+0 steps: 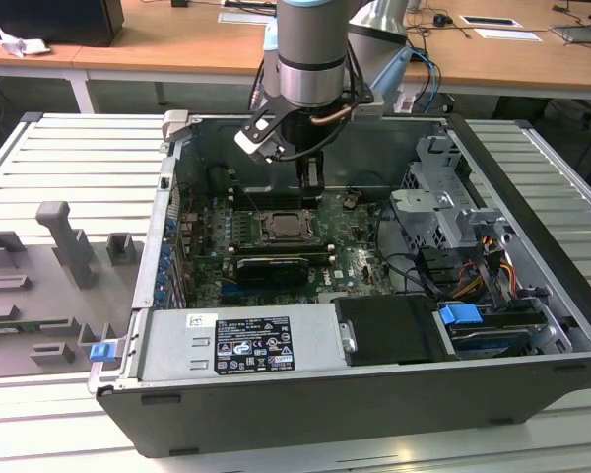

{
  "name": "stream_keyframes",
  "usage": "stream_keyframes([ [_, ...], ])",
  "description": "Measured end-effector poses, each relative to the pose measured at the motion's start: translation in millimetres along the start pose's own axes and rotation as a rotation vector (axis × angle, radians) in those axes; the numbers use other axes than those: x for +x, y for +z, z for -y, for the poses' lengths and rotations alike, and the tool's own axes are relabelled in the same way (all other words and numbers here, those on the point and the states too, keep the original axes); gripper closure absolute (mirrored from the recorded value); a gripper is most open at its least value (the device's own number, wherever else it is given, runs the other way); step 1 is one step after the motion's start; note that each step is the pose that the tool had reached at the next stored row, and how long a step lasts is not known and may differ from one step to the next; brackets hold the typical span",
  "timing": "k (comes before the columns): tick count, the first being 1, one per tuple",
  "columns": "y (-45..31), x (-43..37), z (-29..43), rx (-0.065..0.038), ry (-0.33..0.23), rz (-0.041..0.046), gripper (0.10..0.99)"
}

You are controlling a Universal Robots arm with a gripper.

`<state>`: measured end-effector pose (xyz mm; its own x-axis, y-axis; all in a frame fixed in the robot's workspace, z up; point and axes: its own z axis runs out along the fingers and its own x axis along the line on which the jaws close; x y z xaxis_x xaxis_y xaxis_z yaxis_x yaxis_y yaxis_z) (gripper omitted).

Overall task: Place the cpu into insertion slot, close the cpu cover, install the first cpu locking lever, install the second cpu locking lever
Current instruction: 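Close the cpu cover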

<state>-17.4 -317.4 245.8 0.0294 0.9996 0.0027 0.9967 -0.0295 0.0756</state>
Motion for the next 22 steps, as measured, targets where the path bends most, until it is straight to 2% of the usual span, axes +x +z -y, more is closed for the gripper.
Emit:
stream_keyframes([
  [22,-0.4,-0.4,14.4,0.000,0.000,0.0000,0.980],
])
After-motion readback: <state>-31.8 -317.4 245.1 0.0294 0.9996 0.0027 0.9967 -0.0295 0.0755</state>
